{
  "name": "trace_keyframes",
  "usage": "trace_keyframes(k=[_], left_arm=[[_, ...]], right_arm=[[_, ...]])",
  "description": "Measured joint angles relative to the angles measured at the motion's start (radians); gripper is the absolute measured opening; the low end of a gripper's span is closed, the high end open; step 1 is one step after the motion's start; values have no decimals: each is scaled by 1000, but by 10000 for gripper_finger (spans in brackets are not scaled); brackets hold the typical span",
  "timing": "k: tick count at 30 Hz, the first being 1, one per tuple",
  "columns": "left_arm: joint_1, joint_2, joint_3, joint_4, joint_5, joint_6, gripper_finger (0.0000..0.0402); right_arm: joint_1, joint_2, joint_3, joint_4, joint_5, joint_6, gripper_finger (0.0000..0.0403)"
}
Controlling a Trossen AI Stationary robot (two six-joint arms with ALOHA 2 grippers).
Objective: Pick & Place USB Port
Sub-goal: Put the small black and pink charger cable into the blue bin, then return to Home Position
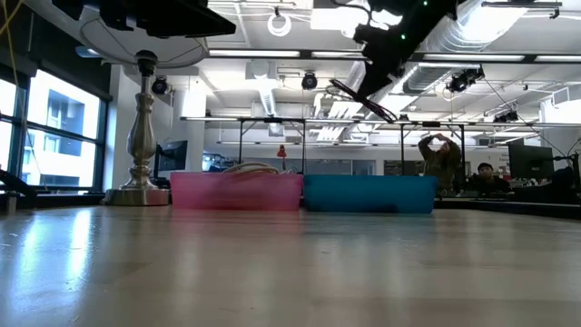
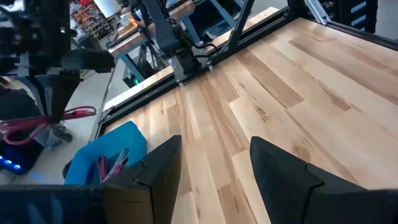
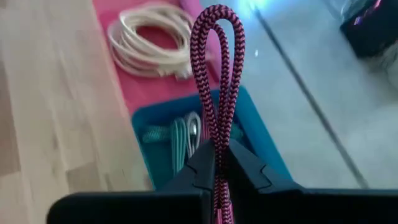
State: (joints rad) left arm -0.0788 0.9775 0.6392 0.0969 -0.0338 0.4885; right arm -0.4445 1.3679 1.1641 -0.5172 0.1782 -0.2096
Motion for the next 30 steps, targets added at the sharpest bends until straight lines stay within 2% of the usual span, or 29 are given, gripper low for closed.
trace_keyframes(k=[3, 8, 12, 18, 21, 24, 30], left_arm=[[0, 0, 0, -11, -1, 0, 186], [0, 0, 0, -25, -7, 0, 186], [0, 0, 0, -25, -24, 0, 186], [0, 0, 0, -25, -29, 0, 186], [0, 0, 0, -27, -30, -9, 186], [0, 0, 0, -52, -66, -26, 186], [0, 0, 0, -124, -179, -49, 186]], right_arm=[[-27, 12, 0, -22, -15, 0, 12], [-41, 44, 0, -35, -110, -9, 14], [-39, 67, 0, -32, -118, -9, 65], [-40, 85, 0, -38, -34, 24, 157], [-40, 85, 0, -48, -29, 7, 191], [-40, 82, 0, -70, -2, 4, 208], [-40, 6, 0, -247, 151, -15, 205]])
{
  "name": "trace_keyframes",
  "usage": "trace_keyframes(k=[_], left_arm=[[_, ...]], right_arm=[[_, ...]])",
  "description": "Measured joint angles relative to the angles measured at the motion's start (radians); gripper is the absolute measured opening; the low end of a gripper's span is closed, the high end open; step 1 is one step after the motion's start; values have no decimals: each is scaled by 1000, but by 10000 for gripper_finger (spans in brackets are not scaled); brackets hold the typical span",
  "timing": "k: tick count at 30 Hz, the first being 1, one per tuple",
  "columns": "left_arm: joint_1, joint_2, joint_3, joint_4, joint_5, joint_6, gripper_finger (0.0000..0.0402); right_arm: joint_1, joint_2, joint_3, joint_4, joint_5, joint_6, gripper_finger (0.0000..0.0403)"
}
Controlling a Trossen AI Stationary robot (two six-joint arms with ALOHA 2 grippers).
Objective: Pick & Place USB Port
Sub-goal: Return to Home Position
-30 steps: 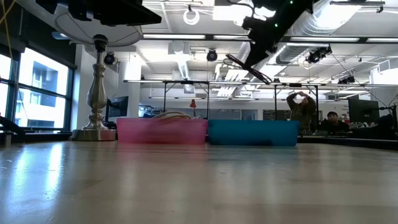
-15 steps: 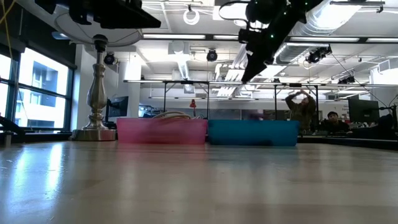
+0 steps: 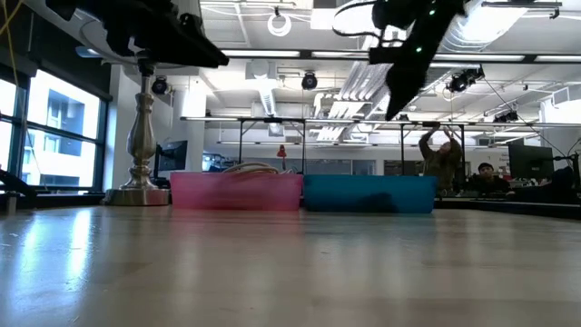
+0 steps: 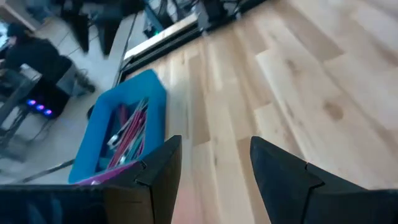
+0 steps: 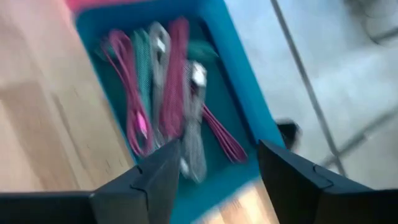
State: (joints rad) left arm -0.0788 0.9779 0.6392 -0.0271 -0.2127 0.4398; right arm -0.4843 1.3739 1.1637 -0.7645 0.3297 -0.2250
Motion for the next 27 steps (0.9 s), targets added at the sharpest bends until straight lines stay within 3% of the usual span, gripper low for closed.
trace_keyframes(k=[4, 7, 10, 12, 15, 23, 27], left_arm=[[0, 0, 0, -13, -60, 0, 186], [0, -12, 11, -76, -121, 30, 174], [0, -40, 57, -169, -194, 71, 131], [0, -69, 82, -233, -226, 91, 80], [0, -116, 103, -267, -267, 139, 14], [0, -310, 104, -354, -303, 127, 3], [0, -403, 43, -321, -299, 106, 2]], right_arm=[[10, -102, 0, -149, 86, 27, 184], [23, -198, 0, -268, 142, 52, 141], [24, -306, 0, -393, 133, 68, 64], [18, -377, 0, -452, 123, 65, 17], [11, -481, 0, -494, 113, 77, 17], [-38, -761, 0, -509, -54, 2, 1], [-40, -904, -7, -494, -158, 5, 1]])
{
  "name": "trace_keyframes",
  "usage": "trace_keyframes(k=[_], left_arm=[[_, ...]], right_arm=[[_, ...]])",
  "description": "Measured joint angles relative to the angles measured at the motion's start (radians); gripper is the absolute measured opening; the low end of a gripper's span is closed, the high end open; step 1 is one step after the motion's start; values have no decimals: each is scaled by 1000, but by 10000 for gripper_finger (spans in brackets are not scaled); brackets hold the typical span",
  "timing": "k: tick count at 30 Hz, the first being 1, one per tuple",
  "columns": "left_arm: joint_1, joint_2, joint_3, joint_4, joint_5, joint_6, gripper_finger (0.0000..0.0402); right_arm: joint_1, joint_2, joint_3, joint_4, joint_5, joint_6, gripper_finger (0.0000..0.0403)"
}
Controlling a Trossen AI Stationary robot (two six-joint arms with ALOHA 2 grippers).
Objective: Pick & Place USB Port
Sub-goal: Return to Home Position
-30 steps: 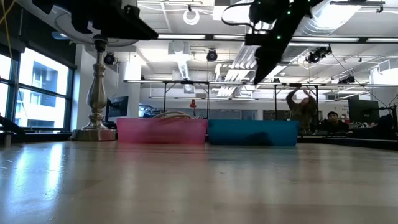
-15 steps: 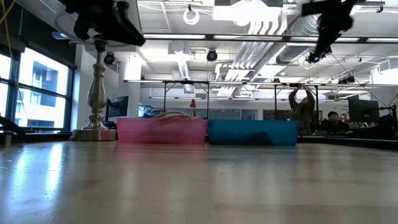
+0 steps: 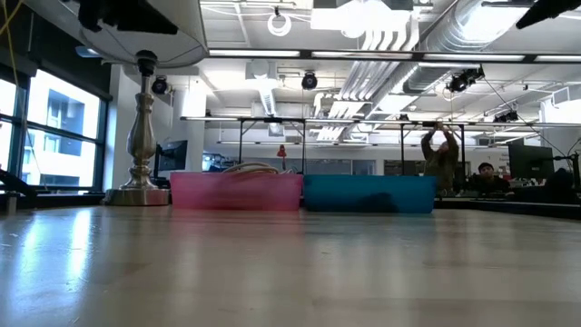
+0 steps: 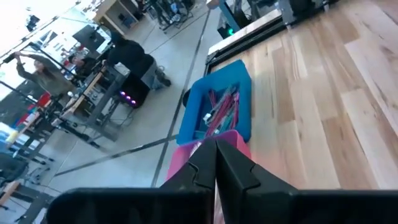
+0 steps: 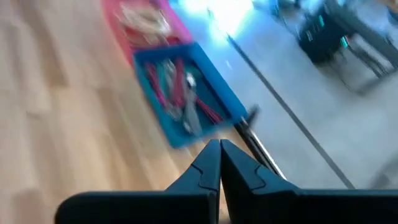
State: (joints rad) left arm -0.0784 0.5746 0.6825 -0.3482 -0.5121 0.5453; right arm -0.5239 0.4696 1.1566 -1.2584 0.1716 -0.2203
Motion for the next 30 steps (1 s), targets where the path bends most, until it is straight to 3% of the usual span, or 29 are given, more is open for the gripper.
trace_keyframes(k=[4, 11, 15, 24, 30], left_arm=[[0, -93, -115, 78, 10, -38, 1], [0, -239, -330, 439, 199, -50, 0], [0, -261, -387, 459, 245, -75, 0], [-2, -244, -461, 541, 378, -100, 0], [-2, -244, -462, 556, 394, -89, 0]], right_arm=[[0, -152, -78, 55, -115, 0, 1], [1, -330, -270, 227, -415, 60, 0], [1, -373, -399, 348, -564, 71, 0], [3, -385, -577, 735, -750, 206, 0], [2, -384, -837, 1110, -798, 328, 0]])
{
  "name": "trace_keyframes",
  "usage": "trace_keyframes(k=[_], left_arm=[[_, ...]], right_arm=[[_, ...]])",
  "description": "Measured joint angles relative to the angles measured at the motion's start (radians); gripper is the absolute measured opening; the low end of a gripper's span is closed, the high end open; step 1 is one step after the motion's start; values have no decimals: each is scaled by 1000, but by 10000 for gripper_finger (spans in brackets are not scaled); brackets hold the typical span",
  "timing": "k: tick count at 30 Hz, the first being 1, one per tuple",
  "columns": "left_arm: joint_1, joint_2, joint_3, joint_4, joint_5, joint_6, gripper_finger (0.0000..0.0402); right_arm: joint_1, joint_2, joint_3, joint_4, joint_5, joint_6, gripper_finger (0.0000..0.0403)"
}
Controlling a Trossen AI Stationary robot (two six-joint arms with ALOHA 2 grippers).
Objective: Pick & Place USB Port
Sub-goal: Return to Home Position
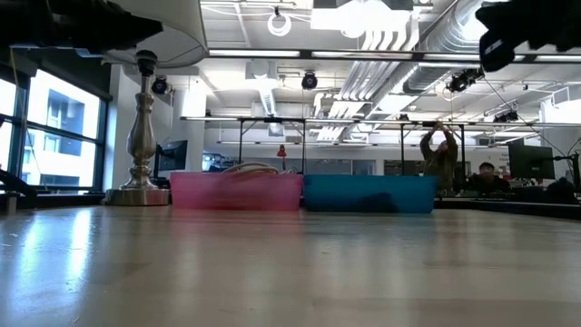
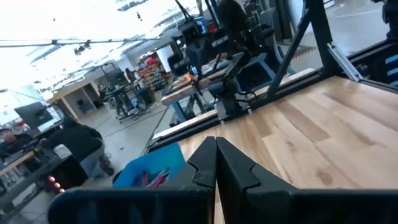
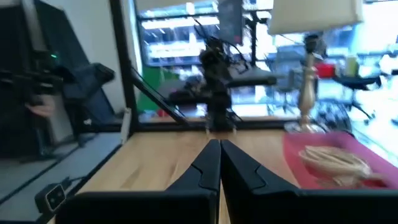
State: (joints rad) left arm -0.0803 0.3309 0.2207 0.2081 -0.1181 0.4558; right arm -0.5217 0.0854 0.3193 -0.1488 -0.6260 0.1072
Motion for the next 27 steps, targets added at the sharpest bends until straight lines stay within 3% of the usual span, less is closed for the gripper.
trace_keyframes(k=[3, 8, 16, 27], left_arm=[[0, 6, -2, 5, -1, 27, 0], [0, 31, -70, 111, -3, 37, 0], [1, 35, -205, 299, -3, 37, 0], [1, 67, -206, 304, -57, -28, 0]], right_arm=[[0, -1, -122, 172, -12, 43, 0], [0, -1, -249, 308, -19, 48, 0], [0, -1, -310, 328, -30, -13, 0], [1, 0, -310, 273, -22, -30, 0]])
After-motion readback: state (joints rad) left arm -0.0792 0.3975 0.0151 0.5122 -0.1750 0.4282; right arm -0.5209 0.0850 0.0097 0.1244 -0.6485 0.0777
